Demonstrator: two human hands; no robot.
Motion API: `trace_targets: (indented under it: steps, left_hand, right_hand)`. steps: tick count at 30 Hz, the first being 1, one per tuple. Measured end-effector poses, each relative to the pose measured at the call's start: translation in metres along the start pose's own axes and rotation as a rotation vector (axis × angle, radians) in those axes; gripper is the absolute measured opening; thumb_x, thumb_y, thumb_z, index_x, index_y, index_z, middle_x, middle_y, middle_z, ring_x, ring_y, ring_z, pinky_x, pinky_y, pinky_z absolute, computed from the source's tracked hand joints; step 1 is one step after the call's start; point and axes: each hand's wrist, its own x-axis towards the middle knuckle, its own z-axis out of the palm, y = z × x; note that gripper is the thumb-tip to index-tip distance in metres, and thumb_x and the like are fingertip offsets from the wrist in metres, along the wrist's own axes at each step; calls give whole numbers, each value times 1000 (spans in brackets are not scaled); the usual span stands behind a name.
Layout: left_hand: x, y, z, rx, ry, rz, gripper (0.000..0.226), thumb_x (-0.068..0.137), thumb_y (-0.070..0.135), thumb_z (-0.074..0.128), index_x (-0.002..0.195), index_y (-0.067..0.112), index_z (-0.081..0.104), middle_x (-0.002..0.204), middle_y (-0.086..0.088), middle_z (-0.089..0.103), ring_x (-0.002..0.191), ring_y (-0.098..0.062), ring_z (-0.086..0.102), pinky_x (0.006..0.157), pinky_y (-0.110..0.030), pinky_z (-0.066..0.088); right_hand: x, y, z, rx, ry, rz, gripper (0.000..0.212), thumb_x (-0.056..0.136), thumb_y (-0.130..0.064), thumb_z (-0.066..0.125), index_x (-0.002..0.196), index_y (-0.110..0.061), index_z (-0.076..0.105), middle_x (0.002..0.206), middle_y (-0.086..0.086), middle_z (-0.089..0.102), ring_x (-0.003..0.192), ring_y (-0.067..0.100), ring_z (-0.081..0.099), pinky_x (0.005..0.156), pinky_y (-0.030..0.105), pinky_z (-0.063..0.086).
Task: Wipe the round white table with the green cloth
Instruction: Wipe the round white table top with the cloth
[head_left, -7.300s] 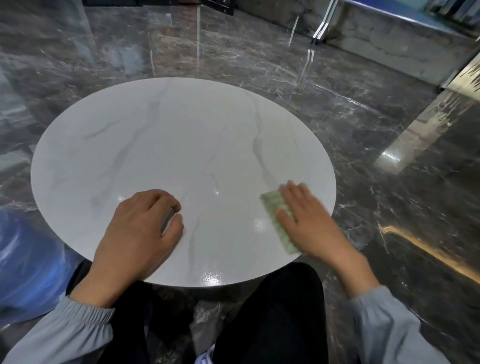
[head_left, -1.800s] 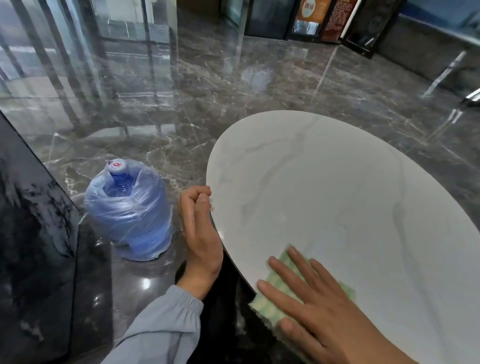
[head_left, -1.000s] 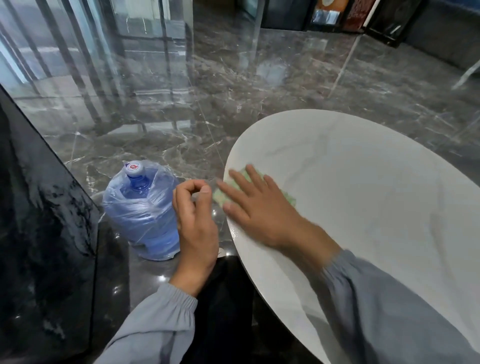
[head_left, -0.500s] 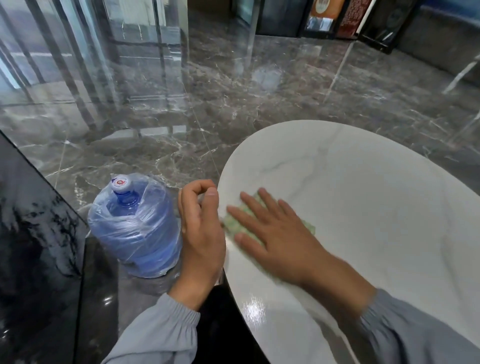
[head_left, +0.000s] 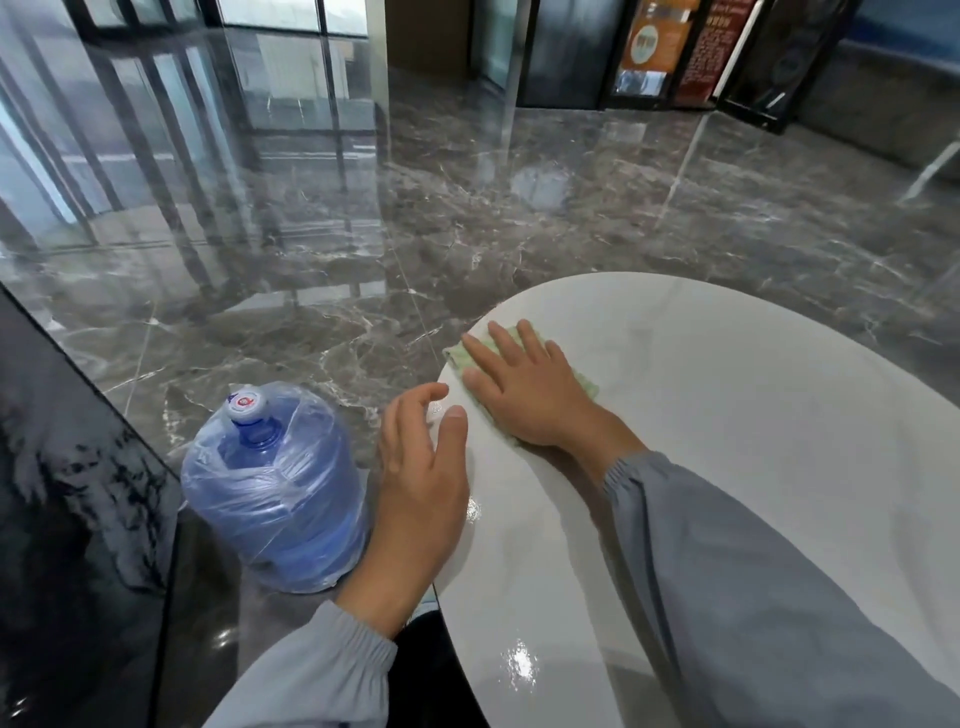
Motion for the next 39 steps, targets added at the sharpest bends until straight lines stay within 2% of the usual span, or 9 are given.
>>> trace_targets:
  steps: [3,9,11,14,17,19,21,34,39]
  left_hand:
    - [-15,4,1,118,-54,99,29,100,42,46,127,32,54,128,14,48,127,4,40,105,-7,28]
    - [-44,12,2,311,-127,180,27,106,29,55,132,26,54,139,6,46,136,-13,37,120,-43,29]
    - [-49,15,4,412,-159,205,30,106,33,54,135,26,53,146,4,42,144,-18,32,124,-46,23]
    - [-46,18,7,548,-203,261,33,105,37,54,136,25,54,150,2,40,149,-18,28,124,-46,15]
    - [-40,18,12,625,-263,327,35,104,40,57,134,24,58,149,0,44,149,-20,31,124,-52,16]
    - [-36,16,16,678,-303,344,37,103,41,58,135,23,59,149,-1,46,149,-22,32,123,-58,18]
    - [-30,13,19,715,-335,341,39,102,42,59,136,22,59,149,-2,46,150,-23,32,122,-59,18]
    - [-20,-3,17,688,-211,427,23,92,36,61,109,22,68,112,7,64,115,-19,57,113,-53,35]
    - [-17,-9,17,671,-193,416,21,87,40,55,99,26,63,98,13,57,101,-12,53,105,-52,42]
  right_hand:
    - [-70,-5,5,19,-21,-39,59,105,-63,10,162,-51,2,174,-11,-7,159,21,-18,127,51,-3]
    - [-233,-16,15,14,-33,-25,53,106,-63,8,157,-60,-8,168,-22,-23,153,12,-32,126,42,-13]
    - [-285,-21,16,-29,-35,-13,54,106,-62,16,159,-59,4,171,-19,-11,159,19,-16,124,40,-5]
    - [-338,-25,11,-103,7,29,59,97,-57,40,148,-31,56,160,-5,44,144,34,45,108,41,30]
    - [-358,-24,9,-62,-17,84,62,96,-59,41,145,-27,59,162,-8,41,148,29,41,110,36,30]
    - [-353,-20,9,58,-36,94,64,101,-64,31,159,-37,28,170,-25,0,159,9,-5,125,31,4]
    - [-344,-14,13,94,-77,113,65,103,-68,21,162,-46,6,161,-35,-27,148,-3,-34,124,32,-16]
    - [-79,95,-17,98,45,341,63,108,-55,19,165,-29,15,175,-6,-3,160,24,-10,127,52,-2]
    - [12,55,-13,90,10,275,64,107,-55,15,166,-33,4,175,-4,-8,159,30,-15,125,58,-7]
